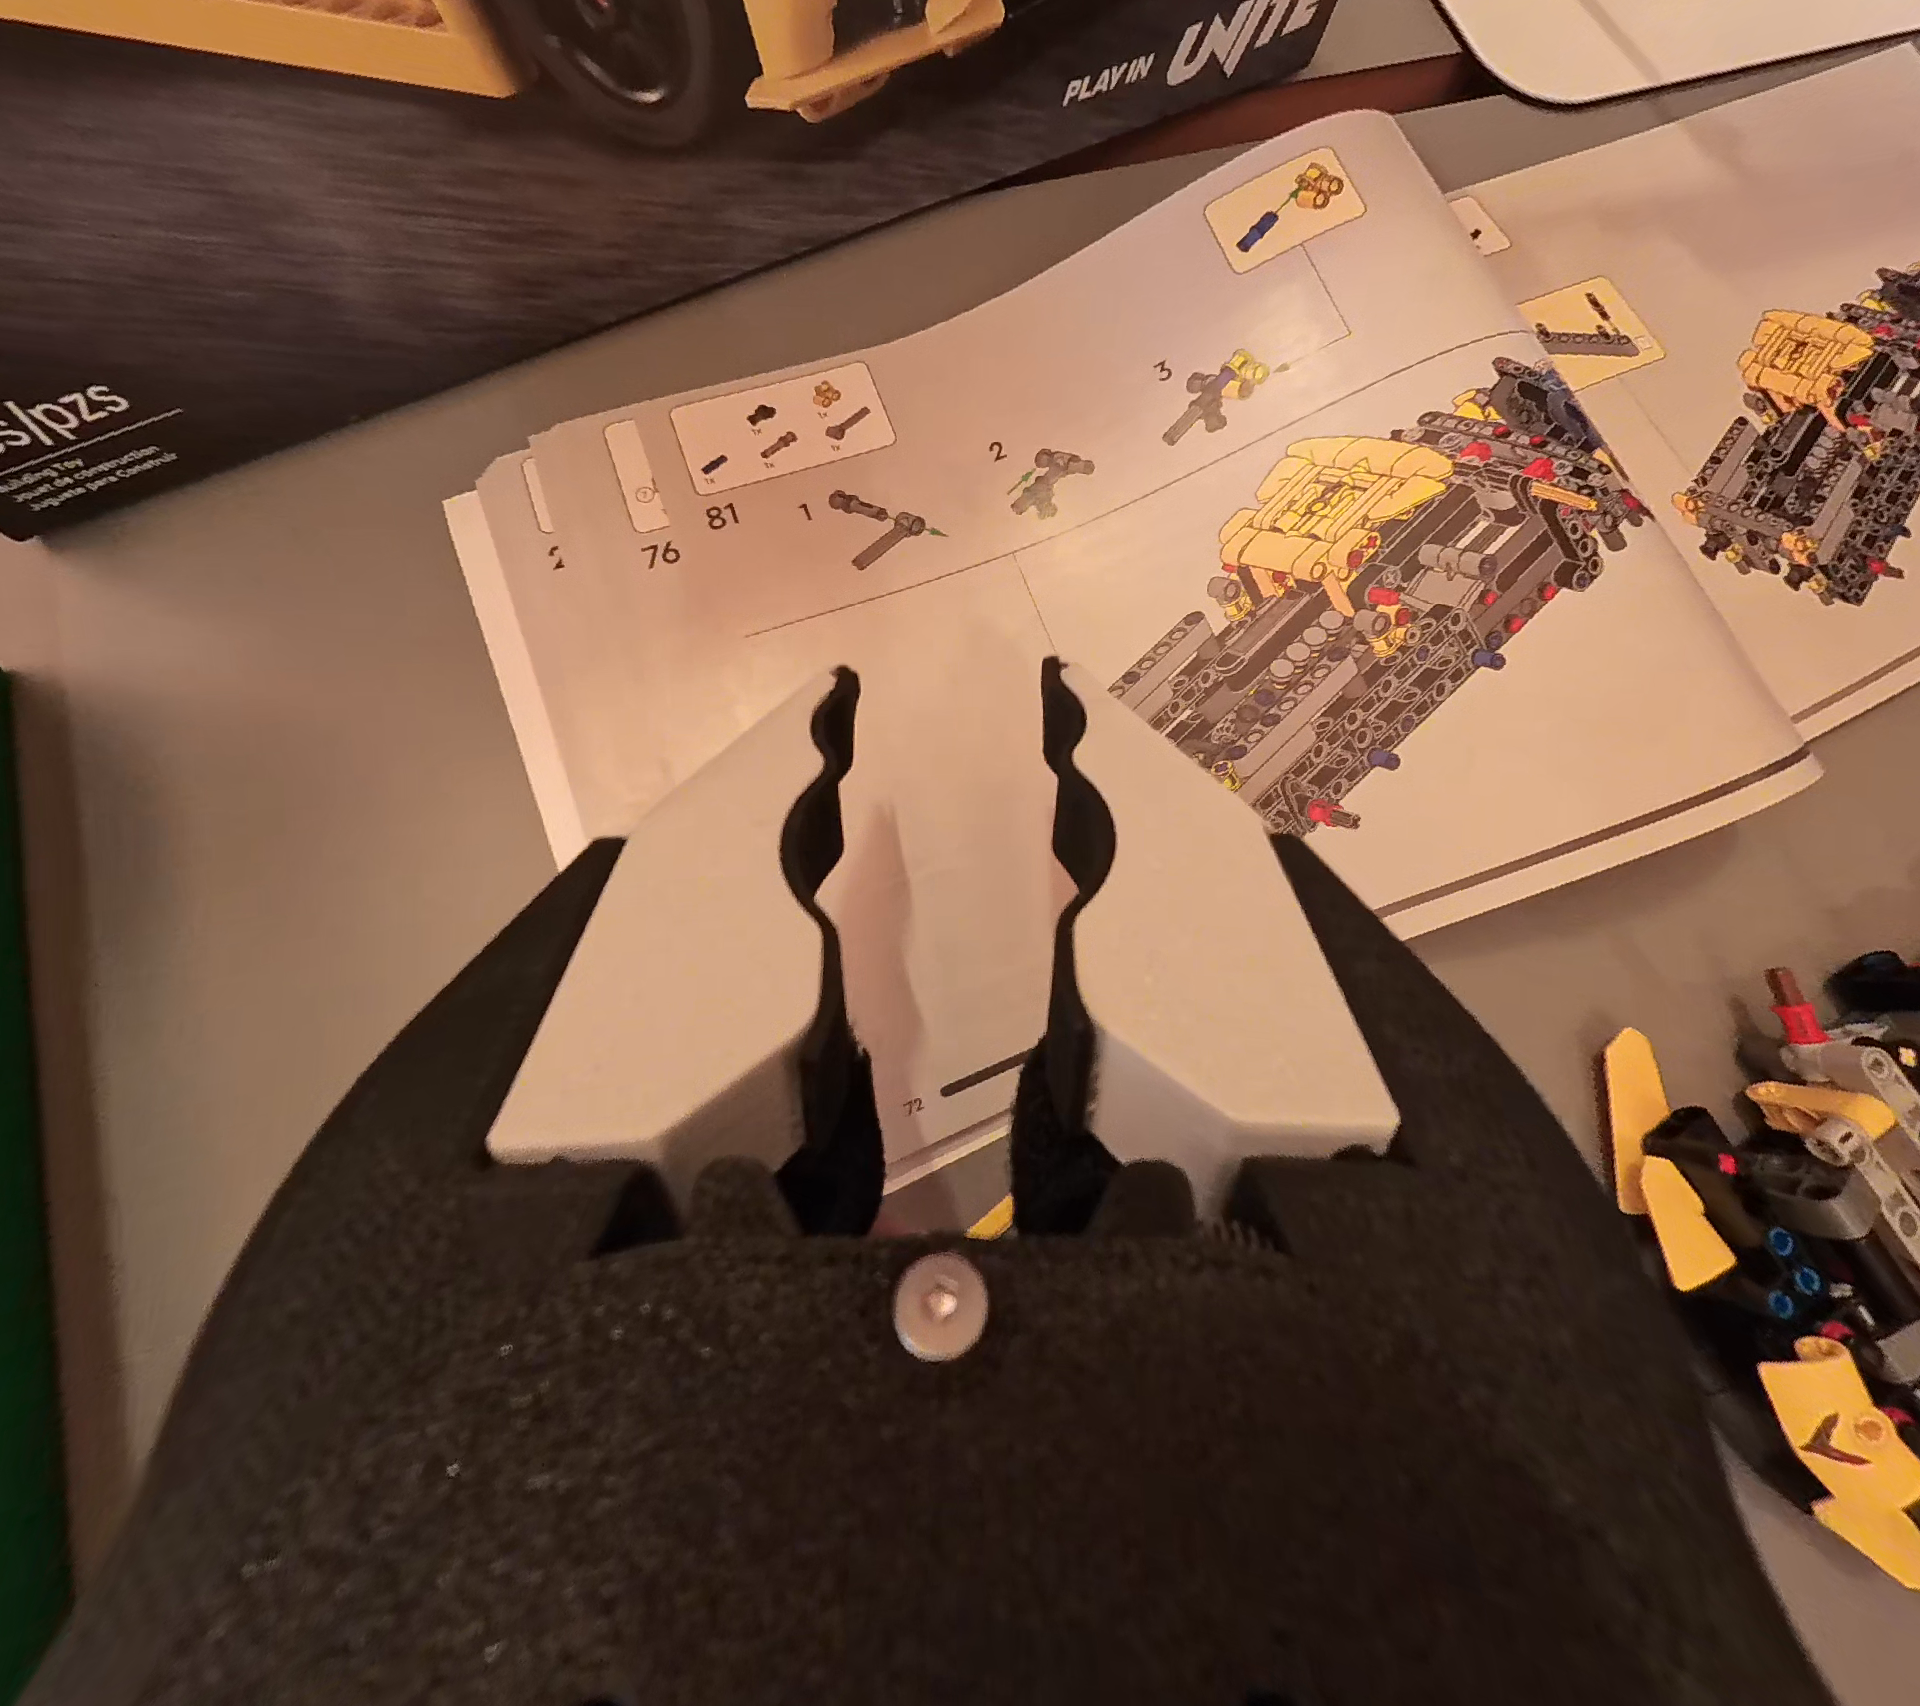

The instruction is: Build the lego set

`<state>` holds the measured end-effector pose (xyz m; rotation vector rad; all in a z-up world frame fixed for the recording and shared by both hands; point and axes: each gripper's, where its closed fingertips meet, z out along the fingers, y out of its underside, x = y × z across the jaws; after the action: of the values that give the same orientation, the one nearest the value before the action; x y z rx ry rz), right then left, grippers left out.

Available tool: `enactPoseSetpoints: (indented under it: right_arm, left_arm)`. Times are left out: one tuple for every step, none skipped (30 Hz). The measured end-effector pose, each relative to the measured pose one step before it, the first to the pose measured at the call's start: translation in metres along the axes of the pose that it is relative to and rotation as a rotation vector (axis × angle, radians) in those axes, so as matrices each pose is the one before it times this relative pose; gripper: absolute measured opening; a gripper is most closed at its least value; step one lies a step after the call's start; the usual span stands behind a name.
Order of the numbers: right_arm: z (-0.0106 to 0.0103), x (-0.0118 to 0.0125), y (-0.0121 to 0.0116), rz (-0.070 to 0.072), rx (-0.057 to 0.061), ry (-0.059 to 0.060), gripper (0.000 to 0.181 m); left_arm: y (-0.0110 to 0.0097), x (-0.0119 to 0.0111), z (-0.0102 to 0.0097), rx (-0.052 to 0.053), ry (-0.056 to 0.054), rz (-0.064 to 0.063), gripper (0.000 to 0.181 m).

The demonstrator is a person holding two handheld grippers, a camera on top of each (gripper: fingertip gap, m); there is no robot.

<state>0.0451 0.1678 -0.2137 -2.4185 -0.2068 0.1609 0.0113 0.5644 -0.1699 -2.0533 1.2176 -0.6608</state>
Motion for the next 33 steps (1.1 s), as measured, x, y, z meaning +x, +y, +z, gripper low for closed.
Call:
enactPoseSetpoints:
  right_arm:
    - [0.00024,-0.00001,-0.00051,0.0041,0.0001,-0.0045,0.008]
    - [-0.00008,0.00004,-0.00005,0.0027,0.0006,-0.0055,0.008]
    - [-0.00011,-0.00044,0.00000,0.0015,0.0032,-0.0075,0.009]
    - [-0.00026,-0.00075,-0.00011,0.0025,0.0030,-0.0084,0.012]
    - [-0.00081,0.00135,-0.00056,0.0105,0.0034,0.0039,0.017]
    - [-0.00156,0.00028,-0.00118,0.0100,0.0072,-0.0041,0.019]
    - [-0.00262,0.00015,-0.00130,0.0076,0.0083,-0.0052,0.019]
    - [-0.00381,0.00121,-0.00138,0.0055,0.0086,0.0018,0.019]
    - [-0.00494,0.00287,-0.00106,0.0035,0.0075,0.0113,0.019]
    - [-0.00638,0.00421,0.00013,0.0005,0.0046,0.0174,0.019]
    - [-0.00778,0.00700,0.00105,0.0031,0.0052,0.0276,0.020]
    - [-0.00883,0.00938,0.00136,0.0125,0.0098,0.0328,0.019]
    - [-0.00908,0.01146,0.00288,0.0235,0.0034,0.0338,0.020]
    - [-0.00893,0.01257,0.00477,0.0291,-0.0062,0.0317,0.020]
    - [-0.00853,0.01218,0.00412,0.0310,-0.0029,0.0279,0.021]
    - [-0.00801,0.01127,0.00145,0.0296,0.0091,0.0290,0.022]
    - [-0.00677,0.00891,-0.00152,0.0211,0.0203,0.0269,0.022]
    - [-0.00452,0.00434,-0.00341,0.0117,0.0265,0.0139,0.022]
    - [-0.00178,0.00021,-0.00415,0.0072,0.0274,0.0017,0.022]
    - [0.00127,-0.00254,-0.00454,0.0045,0.0287,-0.0049,0.022]
    - [0.00375,-0.00463,-0.00577,0.0057,0.0393,-0.0116,0.022]
    - [0.00575,-0.00661,-0.00643,0.0107,0.0467,-0.0217,0.022]
    - [0.00696,-0.00538,-0.00490,0.0085,0.0364,-0.0175,0.023]
    - [0.00707,-0.00264,-0.00349,0.0001,0.0249,-0.0029,0.023]
    - [0.00655,-0.00207,-0.00322,-0.0067,0.0209,-0.0026,0.024]
    - [0.00584,-0.00217,-0.00418,-0.0047,0.0245,-0.0056,0.024]
    - [0.00505,-0.00158,-0.00466,0.0016,0.0275,-0.0065,0.023]
    - [0.00466,-0.00261,-0.00389,0.0047,0.0227,-0.0152,0.023]
    - [0.00376,-0.00248,-0.00311,0.0003,0.0177,-0.0140,0.023]
    - [0.00303,-0.00040,-0.00206,-0.0064,0.0145,0.0011,0.023]
    - [0.00233,0.00059,-0.00119,-0.0082,0.0104,0.0063,0.023]
    - [0.00165,0.00112,-0.00073,-0.0060,0.0095,0.0081,0.023]
    - [0.00054,0.00227,-0.00116,-0.0023,0.0131,0.0145,0.023]
  left_arm:
    - [0.00020,-0.00035,-0.00013,-0.0013,-0.0012,0.0007,0.036]
    - [-0.00025,-0.00009,-0.00038,0.0007,-0.0005,0.0008,0.036]
    - [-0.00054,0.00010,-0.00046,0.0019,0.0002,0.0010,0.036]
    - [-0.00053,0.00020,-0.00043,0.0020,-0.0006,0.0010,0.036]
    - [-0.00013,0.00001,-0.00017,0.0006,-0.0011,0.0018,0.036]
    - [0.00018,-0.00001,-0.00001,-0.0015,-0.0020,0.0032,0.036]
    - [0.00038,-0.00053,0.00008,-0.0020,-0.0040,0.0032,0.036]
    - [0.00034,-0.00027,0.00024,-0.0015,-0.0028,0.0024,0.036]
    - [0.00015,0.00024,0.00010,-0.0011,0.0010,0.0009,0.036]
    - [-0.00006,0.00080,0.00009,0.0001,0.0034,-0.0009,0.036]
    - [-0.00031,0.00083,-0.00004,0.0012,0.0037,-0.0011,0.036]
    - [-0.00039,0.00084,-0.00023,0.0014,0.0025,0.0005,0.036]
    - [-0.00048,0.00080,-0.00023,0.0012,0.0011,0.0020,0.036]
    - [-0.00042,0.00064,-0.00030,0.0012,0.0003,0.0022,0.036]
    - [-0.00047,0.00087,-0.00023,0.0011,0.0013,0.0016,0.036]
    - [-0.00039,0.00107,-0.00013,0.0007,0.0024,0.0014,0.036]
    - [-0.00027,0.00081,-0.00017,-0.0004,0.0014,0.0019,0.036]
    - [-0.00028,0.00105,-0.00069,-0.0025,0.0012,0.0043,0.036]
    - [-0.00127,0.00163,-0.00204,-0.0014,0.0029,0.0072,0.036]
    - [-0.00332,0.00269,-0.00417,0.0069,0.0053,0.0070,0.036]
    - [-0.00495,0.00420,-0.00653,0.0183,0.0106,0.0051,0.036]
    - [-0.00479,0.00651,-0.00851,0.0274,0.0222,0.0043,0.036]
    - [-0.00180,0.00815,-0.01002,0.0221,0.0307,0.0050,0.036]
    - [0.00227,0.00823,-0.01132,0.0088,0.0299,0.0035,0.036]
    - [0.00556,0.00829,-0.01225,-0.0001,0.0279,0.0022,0.036]
    - [0.00826,0.00938,-0.01308,-0.0061,0.0322,0.0092,0.036]
    - [0.01044,0.01007,-0.01357,-0.0107,0.0320,0.0223,0.036]
    - [0.01185,0.00930,-0.01391,-0.0117,0.0214,0.0297,0.036]
    - [0.01307,0.00798,-0.01339,-0.0137,0.0091,0.0277,0.036]
    - [0.01433,0.00727,-0.01232,-0.0194,0.0047,0.0201,0.035]
    - [0.01465,0.00749,-0.01092,-0.0198,0.0072,0.0094,0.035]
    - [0.01446,0.00774,-0.00902,-0.0179,0.0092,-0.0020,0.035]
    - [0.01383,0.00702,-0.00715,-0.0174,0.0040,-0.0059,0.032]
